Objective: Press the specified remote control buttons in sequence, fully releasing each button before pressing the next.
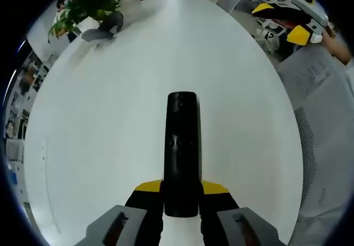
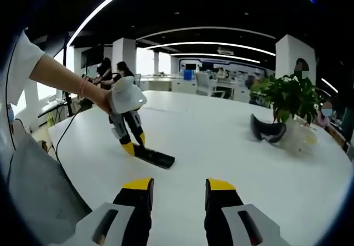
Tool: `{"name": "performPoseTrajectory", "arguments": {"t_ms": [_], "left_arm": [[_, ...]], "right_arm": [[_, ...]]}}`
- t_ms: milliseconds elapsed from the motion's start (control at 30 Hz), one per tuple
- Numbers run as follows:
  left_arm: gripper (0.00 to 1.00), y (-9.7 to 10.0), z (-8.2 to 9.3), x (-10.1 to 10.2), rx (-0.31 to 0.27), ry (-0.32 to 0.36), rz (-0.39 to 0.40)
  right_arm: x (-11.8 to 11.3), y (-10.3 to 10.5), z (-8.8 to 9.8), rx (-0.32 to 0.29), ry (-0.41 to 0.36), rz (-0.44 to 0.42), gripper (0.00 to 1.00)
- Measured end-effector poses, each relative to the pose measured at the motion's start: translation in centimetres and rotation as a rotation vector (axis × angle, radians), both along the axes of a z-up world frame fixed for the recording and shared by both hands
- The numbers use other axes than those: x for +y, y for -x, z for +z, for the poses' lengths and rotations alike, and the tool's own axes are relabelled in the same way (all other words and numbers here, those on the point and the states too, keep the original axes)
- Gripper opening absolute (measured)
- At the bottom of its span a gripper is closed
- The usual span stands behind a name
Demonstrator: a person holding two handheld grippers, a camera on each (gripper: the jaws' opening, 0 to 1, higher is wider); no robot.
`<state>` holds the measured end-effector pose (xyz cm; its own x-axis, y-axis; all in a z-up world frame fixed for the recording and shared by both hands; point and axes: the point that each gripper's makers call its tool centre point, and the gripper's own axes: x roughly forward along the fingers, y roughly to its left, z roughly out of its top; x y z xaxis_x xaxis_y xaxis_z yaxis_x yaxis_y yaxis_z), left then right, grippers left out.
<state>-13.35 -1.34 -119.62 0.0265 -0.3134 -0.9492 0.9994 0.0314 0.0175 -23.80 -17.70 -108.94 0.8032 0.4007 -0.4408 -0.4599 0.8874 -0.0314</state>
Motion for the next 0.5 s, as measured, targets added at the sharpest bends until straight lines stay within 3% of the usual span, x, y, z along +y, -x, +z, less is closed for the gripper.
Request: {"name": "performPoseTrajectory", "arguments": {"t_ms": [200,500], "left_arm": [[0.23,1.8,0.1,0.1,-0.002,-0.009,0.004],[0.23,4.5,0.0,0.3,-0.003,-0.017,0.001]], "right_arm": [[0.1,0.2,-0.7,0.02,0.049,0.027,0.31],[0.4,0.3,-0.8,0.025,0.061,0.048,0.29]]}}
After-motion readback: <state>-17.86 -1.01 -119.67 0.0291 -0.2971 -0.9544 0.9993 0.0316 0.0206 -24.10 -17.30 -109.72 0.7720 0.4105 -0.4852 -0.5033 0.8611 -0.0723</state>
